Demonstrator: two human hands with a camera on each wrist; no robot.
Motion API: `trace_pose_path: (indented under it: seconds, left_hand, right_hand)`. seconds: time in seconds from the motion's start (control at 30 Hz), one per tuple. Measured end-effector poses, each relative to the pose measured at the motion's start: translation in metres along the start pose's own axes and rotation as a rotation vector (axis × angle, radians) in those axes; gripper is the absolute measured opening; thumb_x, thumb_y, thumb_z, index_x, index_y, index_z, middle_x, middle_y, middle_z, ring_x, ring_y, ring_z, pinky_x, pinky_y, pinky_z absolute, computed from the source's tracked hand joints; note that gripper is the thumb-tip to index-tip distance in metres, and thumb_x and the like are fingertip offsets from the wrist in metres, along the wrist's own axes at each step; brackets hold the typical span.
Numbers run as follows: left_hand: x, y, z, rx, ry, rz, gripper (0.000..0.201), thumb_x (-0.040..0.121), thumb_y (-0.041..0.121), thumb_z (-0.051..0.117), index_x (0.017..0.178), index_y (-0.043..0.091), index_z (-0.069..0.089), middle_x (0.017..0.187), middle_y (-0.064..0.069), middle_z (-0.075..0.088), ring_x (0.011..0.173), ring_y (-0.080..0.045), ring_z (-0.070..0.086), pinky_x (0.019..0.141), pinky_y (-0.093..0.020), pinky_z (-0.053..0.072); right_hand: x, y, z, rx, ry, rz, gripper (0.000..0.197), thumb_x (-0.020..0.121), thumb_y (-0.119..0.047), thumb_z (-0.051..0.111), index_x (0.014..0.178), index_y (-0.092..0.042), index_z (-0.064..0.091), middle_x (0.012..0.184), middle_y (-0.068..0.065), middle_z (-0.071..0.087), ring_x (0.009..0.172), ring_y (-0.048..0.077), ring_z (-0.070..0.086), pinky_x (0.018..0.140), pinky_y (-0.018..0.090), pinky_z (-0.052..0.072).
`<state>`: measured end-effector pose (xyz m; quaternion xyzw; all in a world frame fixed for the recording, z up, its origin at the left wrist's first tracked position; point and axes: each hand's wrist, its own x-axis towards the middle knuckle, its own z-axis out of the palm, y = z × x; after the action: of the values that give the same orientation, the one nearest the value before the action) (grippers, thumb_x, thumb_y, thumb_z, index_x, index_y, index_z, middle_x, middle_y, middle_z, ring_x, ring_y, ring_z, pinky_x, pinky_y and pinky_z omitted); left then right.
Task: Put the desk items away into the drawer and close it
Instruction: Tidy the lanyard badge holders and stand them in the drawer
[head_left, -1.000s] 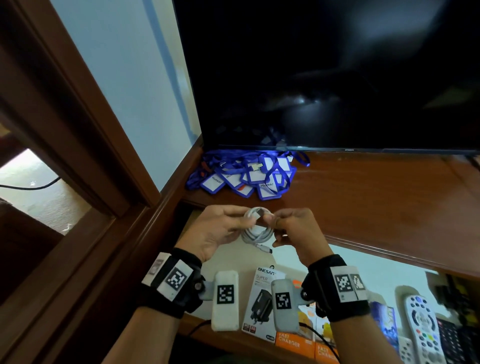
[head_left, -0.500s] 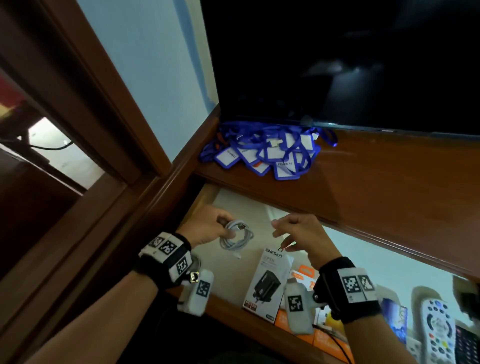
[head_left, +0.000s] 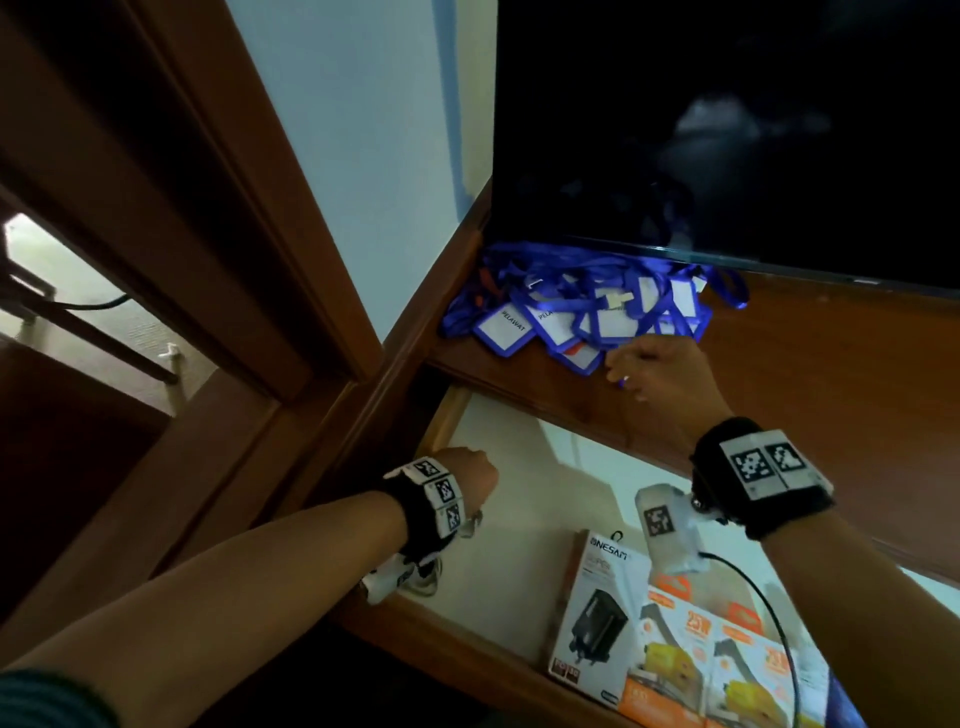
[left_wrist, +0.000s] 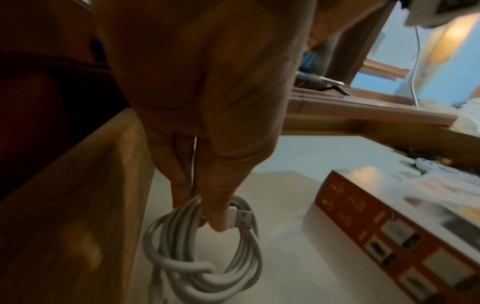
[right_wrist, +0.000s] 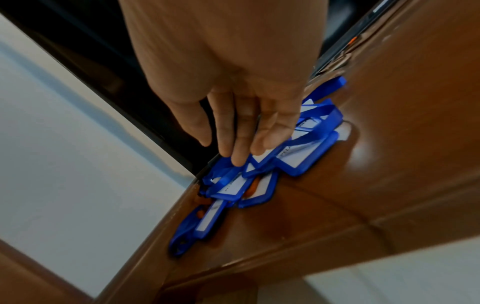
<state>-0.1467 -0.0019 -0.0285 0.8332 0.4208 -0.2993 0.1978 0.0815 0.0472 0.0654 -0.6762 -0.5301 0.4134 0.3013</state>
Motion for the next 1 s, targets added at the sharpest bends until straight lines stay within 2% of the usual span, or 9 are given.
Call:
trace_pose_path:
  seconds: [0.17,0.3,0.4,0.47,0.57,0.67,0.77,0.9,1.0]
  left_hand:
    - [0.007,-0.009,0.014,0.023,-0.027,-0.011,0.02,0.089,0.015,0.058,0.102,0.002,0.063,0.113,-0.016,0.06,0.103,-0.032,0.06,0.079,-0.035,0.047]
    - [0.009,-0.015,0.027,0.059,-0.04,0.013,0.018,0.09,0.007,0.051,0.1,-0.001,0.064,0.112,-0.018,0.061,0.102,-0.033,0.06,0.076,-0.035,0.046]
    - [0.01,-0.017,0.036,0.113,0.003,0.052,0.021,0.089,0.005,0.049,0.105,0.001,0.063,0.117,-0.016,0.055,0.106,-0.033,0.055,0.081,-0.039,0.046]
    - [0.009,-0.019,0.042,0.131,0.045,0.093,0.021,0.087,0.007,0.052,0.105,0.004,0.064,0.116,-0.012,0.052,0.106,-0.031,0.052,0.079,-0.038,0.045]
    - [0.007,-0.023,0.049,0.145,0.053,0.151,0.021,0.085,0.009,0.055,0.103,0.005,0.065,0.115,-0.011,0.052,0.107,-0.03,0.051,0.076,-0.037,0.044]
    - [0.005,-0.024,0.052,0.169,0.058,0.177,0.022,0.086,0.011,0.056,0.106,0.006,0.063,0.118,-0.012,0.049,0.108,-0.031,0.05,0.073,-0.037,0.045]
    - [0.005,-0.021,0.055,0.253,0.051,0.251,0.024,0.088,0.01,0.054,0.111,0.005,0.06,0.121,-0.014,0.048,0.11,-0.033,0.048,0.072,-0.036,0.041]
    - [0.008,-0.019,0.063,0.232,-0.046,0.306,0.025,0.094,0.009,0.046,0.116,-0.001,0.052,0.123,-0.017,0.048,0.112,-0.033,0.049,0.073,-0.031,0.031]
    - [0.007,-0.02,0.064,0.227,-0.008,0.247,0.026,0.097,0.014,0.041,0.116,0.0,0.052,0.121,-0.019,0.052,0.111,-0.035,0.053,0.08,-0.037,0.04]
  right_hand:
    - [0.018,-0.011,0.008,0.01,0.015,-0.009,0.014,0.083,-0.002,0.06,0.075,-0.007,0.069,0.081,0.015,0.07,0.069,0.018,0.058,0.062,0.026,0.046]
    - [0.025,-0.017,0.012,0.074,0.031,-0.025,0.017,0.084,-0.001,0.058,0.072,-0.007,0.068,0.079,0.024,0.067,0.066,0.024,0.056,0.064,0.035,0.049]
    - [0.031,-0.019,0.014,0.038,0.031,-0.041,0.014,0.086,-0.003,0.058,0.077,-0.005,0.068,0.08,0.018,0.068,0.064,0.017,0.057,0.056,0.017,0.045]
    - [0.038,-0.019,0.014,-0.008,0.075,-0.081,0.015,0.084,-0.002,0.058,0.075,-0.01,0.067,0.082,0.011,0.068,0.073,0.016,0.059,0.062,0.019,0.044]
    - [0.049,-0.022,0.016,-0.129,0.133,-0.135,0.011,0.083,-0.008,0.062,0.091,-0.008,0.07,0.101,0.009,0.067,0.094,0.021,0.06,0.079,0.03,0.047]
    - [0.063,-0.023,0.022,-0.344,0.109,-0.191,0.04,0.079,-0.016,0.07,0.118,-0.009,0.063,0.127,0.015,0.053,0.116,0.033,0.051,0.094,0.037,0.042]
    - [0.07,-0.022,0.031,-0.555,-0.02,-0.156,0.067,0.078,-0.021,0.07,0.139,-0.016,0.043,0.143,0.013,0.035,0.129,0.039,0.032,0.102,0.04,0.032]
    - [0.075,-0.013,0.041,-0.663,-0.108,-0.108,0.081,0.076,-0.022,0.071,0.147,-0.02,0.031,0.152,0.01,0.025,0.137,0.038,0.023,0.109,0.043,0.027]
    - [0.079,-0.008,0.044,-0.706,-0.107,-0.122,0.076,0.076,-0.02,0.07,0.144,-0.02,0.036,0.15,0.011,0.027,0.137,0.037,0.025,0.109,0.042,0.026]
